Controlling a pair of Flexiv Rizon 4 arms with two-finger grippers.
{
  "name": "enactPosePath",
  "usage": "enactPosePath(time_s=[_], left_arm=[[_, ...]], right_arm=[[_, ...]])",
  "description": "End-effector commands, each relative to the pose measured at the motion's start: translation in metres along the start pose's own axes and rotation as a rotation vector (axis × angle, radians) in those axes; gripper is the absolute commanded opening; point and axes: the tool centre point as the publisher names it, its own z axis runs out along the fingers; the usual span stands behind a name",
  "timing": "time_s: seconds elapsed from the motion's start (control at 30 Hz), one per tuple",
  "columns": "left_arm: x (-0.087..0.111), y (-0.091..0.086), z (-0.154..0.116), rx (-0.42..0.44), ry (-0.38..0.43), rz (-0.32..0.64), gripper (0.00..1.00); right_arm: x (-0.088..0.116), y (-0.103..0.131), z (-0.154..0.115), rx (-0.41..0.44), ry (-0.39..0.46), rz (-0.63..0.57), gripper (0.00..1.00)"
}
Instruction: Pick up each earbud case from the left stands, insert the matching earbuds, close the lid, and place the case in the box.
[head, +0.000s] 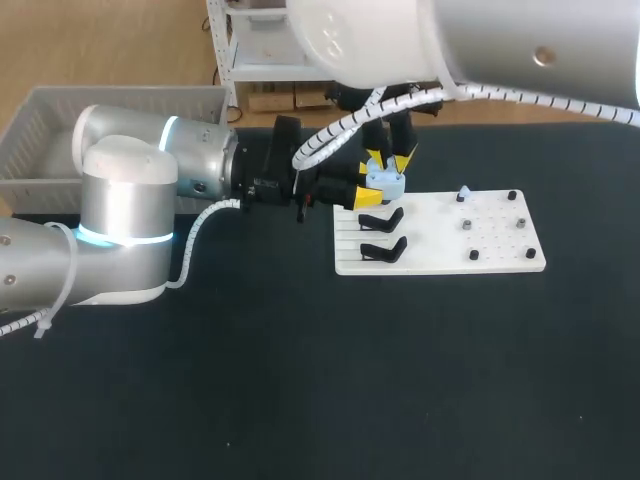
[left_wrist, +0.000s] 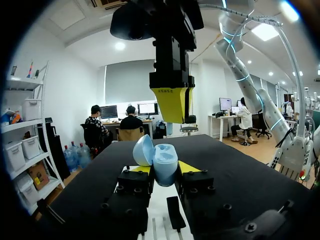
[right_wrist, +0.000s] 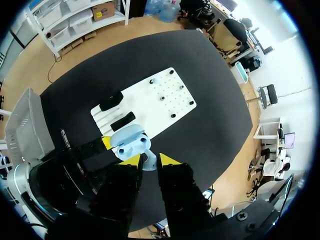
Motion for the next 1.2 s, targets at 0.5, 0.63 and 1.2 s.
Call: enactPosePath(time_s=[0.5,0.63,1.2], left_arm=[[0.0,0.001,0.0,0.002,0.001,0.0,0.0],[0.0,0.001,0.0,0.002,0.001,0.0,0.0],[0.0,0.001,0.0,0.002,0.001,0.0,0.0]], right_arm=[[-0.005,-0.006,-0.004,0.025,-0.043,0.098,0.0],[-0.005,-0.005,-0.006,0.031,-0.044,0.146,0.0],[-0.003,0.008,0.004,0.029,-0.047,0.242,0.0]])
